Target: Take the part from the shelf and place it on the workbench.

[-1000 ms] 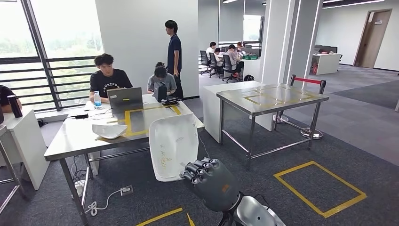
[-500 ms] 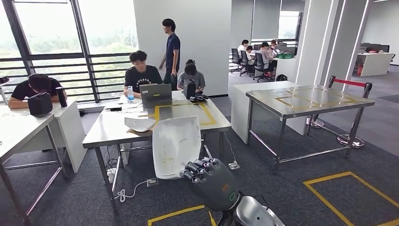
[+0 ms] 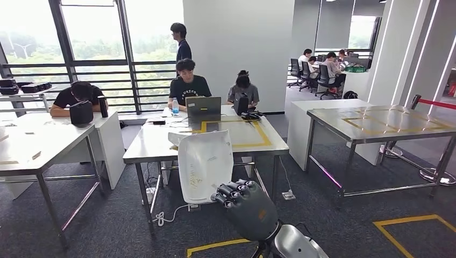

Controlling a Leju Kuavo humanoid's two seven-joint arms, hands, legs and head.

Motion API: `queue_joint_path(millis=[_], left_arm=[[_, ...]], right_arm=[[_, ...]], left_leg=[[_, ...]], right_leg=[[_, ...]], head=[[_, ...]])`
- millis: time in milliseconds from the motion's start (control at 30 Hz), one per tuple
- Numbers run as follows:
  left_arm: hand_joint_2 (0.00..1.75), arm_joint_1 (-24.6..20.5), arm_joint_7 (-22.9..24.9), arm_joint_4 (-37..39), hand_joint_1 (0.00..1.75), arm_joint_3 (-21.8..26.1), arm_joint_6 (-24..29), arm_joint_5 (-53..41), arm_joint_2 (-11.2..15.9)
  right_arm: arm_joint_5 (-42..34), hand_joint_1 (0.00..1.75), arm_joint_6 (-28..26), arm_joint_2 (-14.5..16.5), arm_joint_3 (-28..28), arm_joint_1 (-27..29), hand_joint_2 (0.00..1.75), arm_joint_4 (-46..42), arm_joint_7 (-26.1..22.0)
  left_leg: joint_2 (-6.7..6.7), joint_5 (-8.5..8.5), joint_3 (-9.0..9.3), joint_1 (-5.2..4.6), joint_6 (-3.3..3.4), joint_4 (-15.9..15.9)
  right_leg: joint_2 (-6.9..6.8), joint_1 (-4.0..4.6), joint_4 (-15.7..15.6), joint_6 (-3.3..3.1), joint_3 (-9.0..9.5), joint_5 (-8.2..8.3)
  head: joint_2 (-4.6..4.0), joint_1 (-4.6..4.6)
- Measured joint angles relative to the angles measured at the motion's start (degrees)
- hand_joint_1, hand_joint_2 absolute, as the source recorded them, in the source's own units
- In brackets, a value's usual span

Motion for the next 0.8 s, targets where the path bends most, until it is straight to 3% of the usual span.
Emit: queue_joint_path(millis=[100, 333, 467, 567, 633, 733, 767, 800], left_arm=[[1.75, 0.09, -0.57, 0.03, 0.00, 0.00, -2.34, 0.01, 0.12], [1.75, 0.02, -0.56, 0.01, 0.00, 0.00, -4.45, 0.02, 0.49], [1.75, 0.04, -0.56, 0.00, 0.00, 0.00, -4.81, 0.02, 0.73], [1.75, 0.02, -0.56, -0.01, 0.00, 0.00, -4.82, -0.01, 0.84], [1.75, -0.02, -0.55, -0.01, 0.00, 0.00, -4.82, -0.04, 0.79], [1.75, 0.01, -0.50, 0.01, 0.00, 0.00, -4.82, -0.07, 0.73], [1.75, 0.03, -0.48, 0.01, 0.00, 0.00, -4.82, -0.07, 0.71], [1.75, 0.04, -0.46, 0.01, 0.00, 0.00, -4.82, -0.07, 0.68]], right_arm=[[0.07, 1.75, 0.02, -0.12, -0.04, 0.05, 1.75, -0.01, 0.08], [0.07, 1.75, 0.08, -0.38, -0.06, 0.10, 1.75, -0.01, 0.12], [0.06, 1.75, 0.07, -0.43, -0.08, 0.41, 1.75, -0.01, 0.21], [0.04, 1.75, 0.03, -0.49, -0.22, 0.50, 1.75, -0.14, 0.22], [0.04, 1.75, 0.01, -0.62, -0.48, 0.55, 1.75, -0.24, 0.23], [0.09, 1.75, 0.00, -0.83, -0.78, 1.13, 1.75, -0.25, 0.24], [0.12, 1.75, 0.01, -0.87, -0.82, 1.38, 1.75, -0.25, 0.25], [0.14, 1.75, 0.01, -0.89, -0.84, 1.54, 1.75, -0.25, 0.26]], left_leg=[[-0.01, 0.06, 0.04, -0.10, 0.53, -0.19], [0.02, 0.33, 0.42, -0.12, -0.47, -0.82], [0.02, -0.01, 0.27, -0.30, -0.04, -0.50], [0.12, 0.52, 0.93, 0.06, 0.31, -1.69], [0.27, 1.13, 1.66, 0.52, 0.59, -2.84], [0.31, 0.99, 1.74, 0.56, 0.78, -2.75], [0.28, 0.84, 1.71, 0.59, 0.73, -2.56], [0.24, 0.65, 1.68, 0.66, 0.59, -2.29]], right_leg=[[0.05, 0.11, -0.15, -0.25, 0.00, 0.18], [0.11, 0.02, -0.17, -0.77, 0.00, 0.16], [0.10, -0.15, -0.26, -0.62, 0.06, 0.18], [0.10, 0.00, -0.53, -0.08, 0.31, 0.13], [0.10, 0.16, 2.52, 0.28, -0.98, -1.70], [0.08, 0.03, 12.78, 0.83, -6.16, -6.16], [0.08, -0.05, 14.27, 1.01, -7.07, -6.24], [0.07, -0.15, 13.64, 1.15, -6.91, -5.25]], head=[[0.00, -0.09], [0.00, -0.05], [0.00, 0.31], [0.00, 0.58], [0.00, 0.94], [0.00, 1.63], [0.00, 1.83], [0.00, 2.03]])
